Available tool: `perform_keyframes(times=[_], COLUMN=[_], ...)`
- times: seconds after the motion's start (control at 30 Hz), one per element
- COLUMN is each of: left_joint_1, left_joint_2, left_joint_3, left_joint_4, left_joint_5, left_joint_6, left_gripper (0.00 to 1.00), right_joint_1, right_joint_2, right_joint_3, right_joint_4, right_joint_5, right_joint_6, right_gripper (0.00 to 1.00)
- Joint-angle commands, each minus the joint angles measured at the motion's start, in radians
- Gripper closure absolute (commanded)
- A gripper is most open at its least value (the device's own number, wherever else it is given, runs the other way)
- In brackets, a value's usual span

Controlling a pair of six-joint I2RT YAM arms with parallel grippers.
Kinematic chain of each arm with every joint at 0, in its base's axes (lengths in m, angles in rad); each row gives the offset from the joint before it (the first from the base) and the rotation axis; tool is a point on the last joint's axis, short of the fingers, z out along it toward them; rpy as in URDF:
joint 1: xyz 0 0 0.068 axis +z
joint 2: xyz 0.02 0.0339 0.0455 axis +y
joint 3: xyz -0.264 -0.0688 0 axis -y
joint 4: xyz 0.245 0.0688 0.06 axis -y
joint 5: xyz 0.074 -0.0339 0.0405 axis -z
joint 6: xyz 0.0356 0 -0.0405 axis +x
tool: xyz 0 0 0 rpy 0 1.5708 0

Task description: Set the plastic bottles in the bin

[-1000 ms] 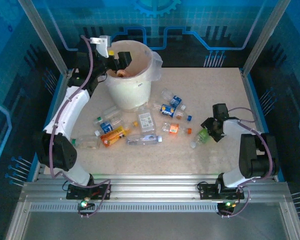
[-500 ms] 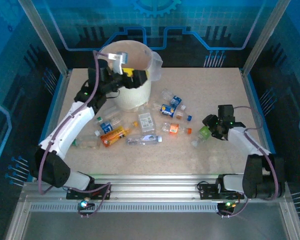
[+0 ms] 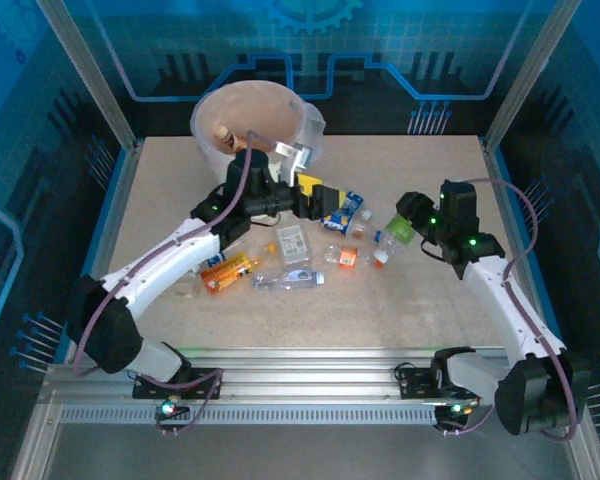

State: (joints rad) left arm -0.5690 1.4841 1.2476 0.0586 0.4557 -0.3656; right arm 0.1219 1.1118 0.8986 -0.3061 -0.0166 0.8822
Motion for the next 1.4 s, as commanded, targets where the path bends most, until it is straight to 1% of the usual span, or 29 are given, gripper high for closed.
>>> perform_keyframes(times=[0.0,0.1,0.27,0.53,0.6,0.8,1.03,1.13,1.2,1.27,1.3,1.37], left_joint_1=[-0.037,-0.084,-0.132,-0.161,-0.165,-0.167,-0.166,-0.166,-0.166,-0.167,-0.166,-0.166], left_joint_2=[0.05,0.095,0.159,0.218,0.233,0.26,0.266,0.259,0.251,0.243,0.237,0.226], left_joint_3=[-0.03,-0.02,-0.002,0.027,0.041,0.058,0.065,0.06,0.057,0.05,0.047,0.04], left_joint_4=[0.109,0.107,0.107,0.125,0.124,0.16,0.172,0.181,0.184,0.192,0.193,0.194], left_joint_5=[0.082,0.086,0.044,0.004,-0.001,-0.02,-0.024,-0.029,-0.031,-0.035,-0.038,-0.046], left_joint_6=[-0.04,-0.019,-0.005,-0.001,0.0,-0.024,-0.036,-0.038,-0.036,-0.036,-0.035,-0.03], left_gripper=[0.01,0.01,0.01,0.01,0.03,0.17,0.4,0.5,0.54,0.57,0.58,0.6], right_joint_1=[0.044,0.081,0.133,0.177,0.186,0.208,0.223,0.225,0.226,0.226,0.226,0.226], right_joint_2=[0.032,0.066,0.096,0.119,0.123,0.124,0.117,0.114,0.11,0.107,0.105,0.101], right_joint_3=[0.08,0.127,0.167,0.186,0.19,0.195,0.197,0.196,0.194,0.193,0.192,0.195], right_joint_4=[0.038,0.048,0.074,0.105,0.108,0.113,0.113,0.108,0.107,0.103,0.1,0.093], right_joint_5=[-0.053,-0.067,-0.069,-0.072,-0.072,-0.071,-0.074,-0.074,-0.075,-0.075,-0.075,-0.078], right_joint_6=[0.001,0.003,0.017,0.043,0.046,0.047,0.04,0.034,0.026,0.019,0.015,0.004], right_gripper=[0.47,0.47,0.47,0.47,0.47,0.46,0.46,0.45,0.44,0.4,0.36,0.24])
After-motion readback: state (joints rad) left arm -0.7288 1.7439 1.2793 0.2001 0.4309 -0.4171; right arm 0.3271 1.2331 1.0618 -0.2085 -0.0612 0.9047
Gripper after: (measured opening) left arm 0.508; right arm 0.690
